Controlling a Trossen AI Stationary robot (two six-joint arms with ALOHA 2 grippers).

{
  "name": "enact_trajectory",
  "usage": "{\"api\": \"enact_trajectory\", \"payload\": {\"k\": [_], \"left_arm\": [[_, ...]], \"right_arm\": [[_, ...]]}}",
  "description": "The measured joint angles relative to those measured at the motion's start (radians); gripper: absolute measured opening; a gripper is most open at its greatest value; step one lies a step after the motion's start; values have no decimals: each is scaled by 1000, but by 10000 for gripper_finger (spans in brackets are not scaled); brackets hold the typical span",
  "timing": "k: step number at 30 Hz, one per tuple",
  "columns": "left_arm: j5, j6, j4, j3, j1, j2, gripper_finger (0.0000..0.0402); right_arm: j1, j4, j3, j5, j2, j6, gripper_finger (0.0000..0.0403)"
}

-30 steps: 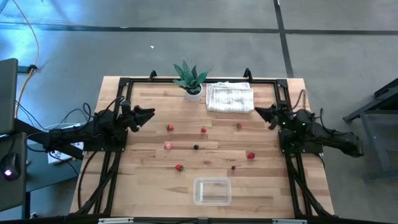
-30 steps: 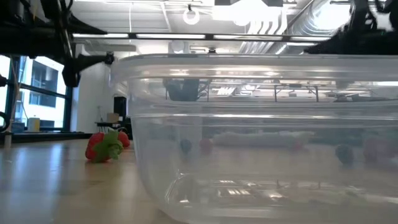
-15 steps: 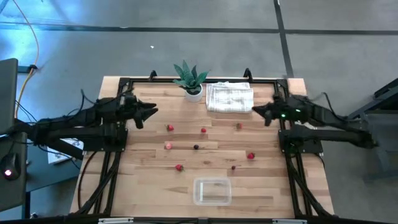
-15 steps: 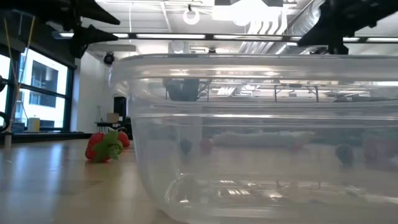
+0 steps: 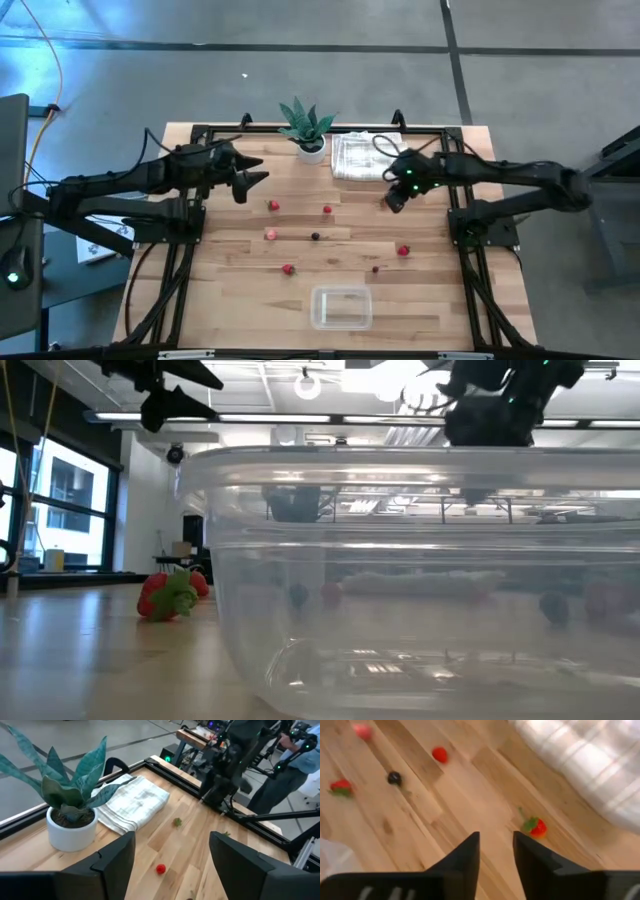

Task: Pick and placing Produce into tupperware
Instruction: Put the strawberry into the transparent bin

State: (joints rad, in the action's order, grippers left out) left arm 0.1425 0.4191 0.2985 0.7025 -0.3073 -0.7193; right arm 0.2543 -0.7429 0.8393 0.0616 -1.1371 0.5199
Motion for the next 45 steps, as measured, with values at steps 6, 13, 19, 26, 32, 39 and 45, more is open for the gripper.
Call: {"api": "enact_trajectory", "payload": {"k": [6, 13, 19, 26, 32, 39, 45], "left_arm": [[0, 4, 0, 0, 0, 2, 249], [0, 5, 0, 0, 0, 1, 249], [0, 15, 0, 0, 0, 1, 249], [-1, 25, 20, 0, 0, 1, 248], [-1, 31, 20, 0, 0, 1, 248], [-1, 31, 20, 0, 0, 1, 248], [-1, 32, 20, 0, 0, 1, 248]], "right_arm": [[-1, 12, -38, 1, -152, -23, 152], [-2, 148, -35, -74, -305, -78, 154], [-2, 166, -33, -100, -383, -129, 154], [-2, 197, -33, -111, -408, -155, 154], [-2, 203, -33, -111, -408, -155, 140], [-2, 202, -33, -62, -408, -156, 24], [-2, 202, -33, -40, -405, -154, 3]]}}
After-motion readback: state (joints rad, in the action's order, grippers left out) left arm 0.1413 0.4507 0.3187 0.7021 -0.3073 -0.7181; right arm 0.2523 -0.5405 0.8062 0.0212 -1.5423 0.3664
